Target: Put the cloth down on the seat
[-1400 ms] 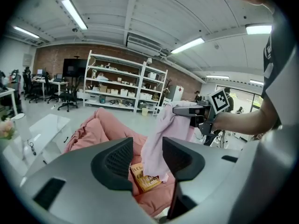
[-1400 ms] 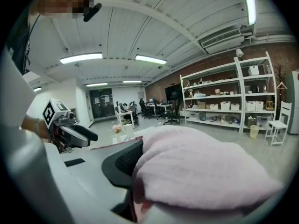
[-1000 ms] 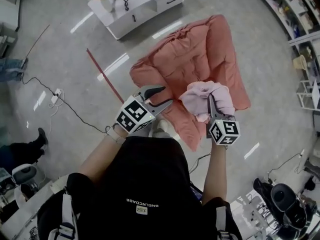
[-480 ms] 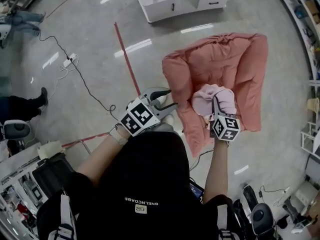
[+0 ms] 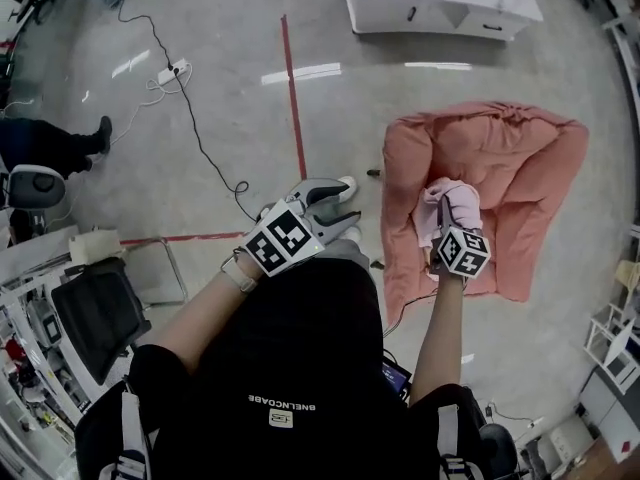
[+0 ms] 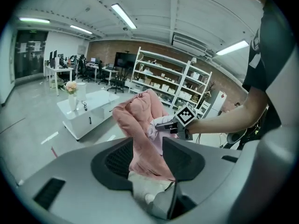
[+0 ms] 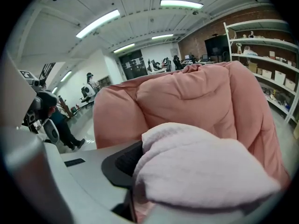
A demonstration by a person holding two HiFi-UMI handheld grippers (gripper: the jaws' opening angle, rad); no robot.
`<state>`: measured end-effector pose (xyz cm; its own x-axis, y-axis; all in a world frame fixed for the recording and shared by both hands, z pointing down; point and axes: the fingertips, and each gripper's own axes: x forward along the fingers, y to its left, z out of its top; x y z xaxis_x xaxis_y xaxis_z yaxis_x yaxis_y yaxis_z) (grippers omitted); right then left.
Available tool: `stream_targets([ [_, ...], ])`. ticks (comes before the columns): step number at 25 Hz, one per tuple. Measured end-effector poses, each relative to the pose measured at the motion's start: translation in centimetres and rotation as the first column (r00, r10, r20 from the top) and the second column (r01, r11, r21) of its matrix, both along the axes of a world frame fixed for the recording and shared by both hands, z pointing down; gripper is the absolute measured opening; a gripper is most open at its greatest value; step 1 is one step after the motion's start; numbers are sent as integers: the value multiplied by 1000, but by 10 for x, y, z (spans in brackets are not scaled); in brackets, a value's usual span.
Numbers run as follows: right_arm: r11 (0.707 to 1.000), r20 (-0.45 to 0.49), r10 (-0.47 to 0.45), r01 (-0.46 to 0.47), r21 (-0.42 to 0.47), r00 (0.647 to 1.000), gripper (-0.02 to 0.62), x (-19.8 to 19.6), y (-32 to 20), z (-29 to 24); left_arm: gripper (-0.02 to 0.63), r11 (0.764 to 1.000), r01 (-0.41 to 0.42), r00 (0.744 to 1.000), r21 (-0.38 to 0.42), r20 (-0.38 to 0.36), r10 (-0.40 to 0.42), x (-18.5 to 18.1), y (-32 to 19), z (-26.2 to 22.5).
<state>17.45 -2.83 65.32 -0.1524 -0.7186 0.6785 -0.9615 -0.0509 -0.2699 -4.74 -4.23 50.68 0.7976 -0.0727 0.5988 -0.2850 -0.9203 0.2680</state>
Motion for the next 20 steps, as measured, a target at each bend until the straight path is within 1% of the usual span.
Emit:
stream_targets([
  [5,999,-12,-10,10,-39,1000,92,-12,-24,23,187,998,62,998,-8,6,-62,-30,-14,9],
  [10,997,-54,-26,22,-79,998,95,-15,-42,38,187,995,101,995,-16,7,-100,-49,-18,10],
  [12,995,-61,-36,30,-97,997,112,-17,-45,44,187,995,103,995,-17,10,-103,-54,-16,12],
  [16,990,-49,-50,43,-133,998,167,-20,-44,52,187,995,98,995,-20,10,-97,-54,-15,13],
  [20,984,-26,-29,24,-175,999,202,-17,-36,55,187,997,78,997,-25,14,-77,-51,-15,15],
])
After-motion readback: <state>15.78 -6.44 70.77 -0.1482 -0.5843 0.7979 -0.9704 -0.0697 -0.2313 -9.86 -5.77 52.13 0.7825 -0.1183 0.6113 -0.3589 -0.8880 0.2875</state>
